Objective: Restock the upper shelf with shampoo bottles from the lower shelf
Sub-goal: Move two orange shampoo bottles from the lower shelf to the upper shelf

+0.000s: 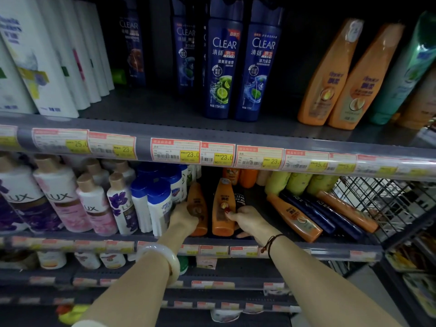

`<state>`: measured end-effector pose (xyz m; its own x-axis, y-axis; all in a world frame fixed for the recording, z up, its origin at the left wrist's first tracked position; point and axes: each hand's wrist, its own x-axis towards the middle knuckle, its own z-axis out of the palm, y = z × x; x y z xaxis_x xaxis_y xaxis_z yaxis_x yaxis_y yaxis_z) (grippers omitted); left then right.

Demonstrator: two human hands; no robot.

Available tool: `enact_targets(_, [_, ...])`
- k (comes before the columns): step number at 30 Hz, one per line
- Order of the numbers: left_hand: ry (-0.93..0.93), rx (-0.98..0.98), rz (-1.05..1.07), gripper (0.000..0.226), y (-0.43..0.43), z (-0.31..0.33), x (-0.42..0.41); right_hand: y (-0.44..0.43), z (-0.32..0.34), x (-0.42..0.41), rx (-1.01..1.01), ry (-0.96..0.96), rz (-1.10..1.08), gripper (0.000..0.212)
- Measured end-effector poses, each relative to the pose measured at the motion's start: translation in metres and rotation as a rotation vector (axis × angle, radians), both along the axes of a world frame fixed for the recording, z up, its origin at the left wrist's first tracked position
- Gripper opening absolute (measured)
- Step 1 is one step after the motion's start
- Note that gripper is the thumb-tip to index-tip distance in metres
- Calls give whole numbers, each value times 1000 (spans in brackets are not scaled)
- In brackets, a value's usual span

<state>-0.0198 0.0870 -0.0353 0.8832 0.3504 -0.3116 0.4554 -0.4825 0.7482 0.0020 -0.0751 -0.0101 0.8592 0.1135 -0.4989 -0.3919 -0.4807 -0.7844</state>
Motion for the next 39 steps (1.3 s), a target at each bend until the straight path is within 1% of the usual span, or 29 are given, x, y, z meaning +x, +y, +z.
enact_targets(5, [51,-35,49,43,-3,1,6,-4,1,1,-5,17,9,40])
enact_targets(9, [93,-79,76,43,-2,-2,7,-5,2,2,3,24,13,40])
enact_targets(13, [56,-142,122,43,-4,-6,6,-5,2,4,20,40,13,41])
enact_targets(17, [33,-233,181,48,-3,-6,4,-7,-1,5,44,44,5,42])
enact_targets(21, [25,-346,212,64,0,-2,-1,-8,-1,5,82,52,-9,42])
enact_targets(23, [14,-402,215,68,0,2,-2,-9,1,4,120,56,-22,40])
enact_targets(25, [-4,-485,218,68,1,6,-1,-9,2,1,173,62,-37,40])
enact_targets(27, [-24,-599,213,63,1,16,-3,-9,3,-4,210,63,-52,40])
enact_targets(30, [-41,-684,184,60,0,30,-11,-12,8,-11,264,64,-74,43])
enact_targets(33, [-41,-723,130,62,-2,36,-19,-19,16,-19,362,75,-102,41])
enact_targets(35, [-46,-740,88,62,-4,41,-25,-25,22,-25,393,77,-97,41])
enact_targets(39, [-41,-733,-3,48,-14,54,-40,-38,34,-40,409,94,-73,46])
